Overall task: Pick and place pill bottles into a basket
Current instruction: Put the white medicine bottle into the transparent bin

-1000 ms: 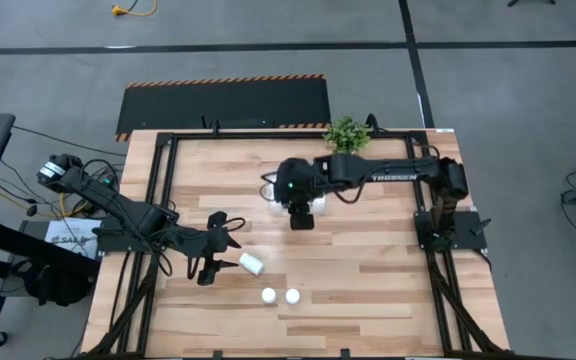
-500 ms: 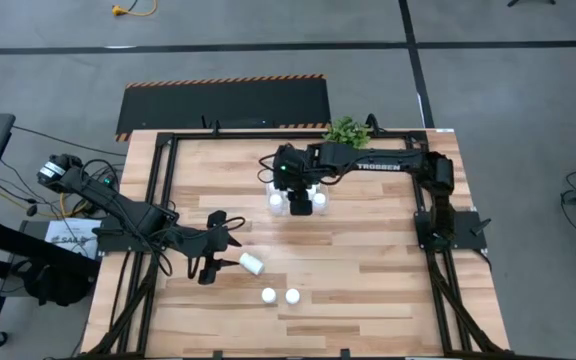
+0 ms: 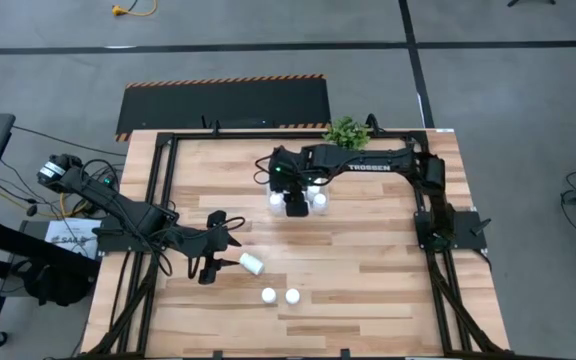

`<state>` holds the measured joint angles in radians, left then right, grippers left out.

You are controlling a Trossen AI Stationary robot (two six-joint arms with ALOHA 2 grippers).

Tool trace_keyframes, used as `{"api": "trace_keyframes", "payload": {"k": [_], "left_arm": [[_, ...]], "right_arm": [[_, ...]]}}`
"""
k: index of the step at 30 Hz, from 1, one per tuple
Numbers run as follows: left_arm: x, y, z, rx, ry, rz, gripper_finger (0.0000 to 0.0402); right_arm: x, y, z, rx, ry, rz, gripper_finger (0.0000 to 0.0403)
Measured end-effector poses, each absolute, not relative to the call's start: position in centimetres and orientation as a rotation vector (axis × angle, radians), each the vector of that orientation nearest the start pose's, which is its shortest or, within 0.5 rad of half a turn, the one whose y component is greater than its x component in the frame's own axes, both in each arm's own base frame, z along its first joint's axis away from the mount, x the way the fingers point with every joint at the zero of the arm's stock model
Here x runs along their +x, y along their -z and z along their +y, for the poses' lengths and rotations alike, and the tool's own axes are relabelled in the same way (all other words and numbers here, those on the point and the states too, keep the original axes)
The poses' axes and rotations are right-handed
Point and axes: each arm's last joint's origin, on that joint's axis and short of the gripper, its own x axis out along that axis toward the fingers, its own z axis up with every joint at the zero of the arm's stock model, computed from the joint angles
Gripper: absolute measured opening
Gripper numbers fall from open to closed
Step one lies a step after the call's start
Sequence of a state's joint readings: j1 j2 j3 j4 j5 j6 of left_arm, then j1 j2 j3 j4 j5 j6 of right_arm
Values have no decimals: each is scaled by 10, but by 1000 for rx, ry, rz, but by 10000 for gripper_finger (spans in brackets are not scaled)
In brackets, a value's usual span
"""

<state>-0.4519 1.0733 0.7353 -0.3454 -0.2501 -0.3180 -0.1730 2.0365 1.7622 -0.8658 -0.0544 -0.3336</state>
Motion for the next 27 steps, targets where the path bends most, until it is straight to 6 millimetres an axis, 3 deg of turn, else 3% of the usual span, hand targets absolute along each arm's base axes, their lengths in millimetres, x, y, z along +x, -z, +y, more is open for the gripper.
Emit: {"api": "trace_keyframes", "payload": {"k": [9,21,27], "left_arm": [[200,-250,-89,-71,89,664,220],[201,-251,-89,-76,89,660,220],[201,-251,-89,-76,88,660,220]], "right_arm": [[427,-244,-76,-176,-76,1107,169],[433,-225,-83,-163,-68,1145,169],[432,-225,-82,-162,-70,1147,193]]}}
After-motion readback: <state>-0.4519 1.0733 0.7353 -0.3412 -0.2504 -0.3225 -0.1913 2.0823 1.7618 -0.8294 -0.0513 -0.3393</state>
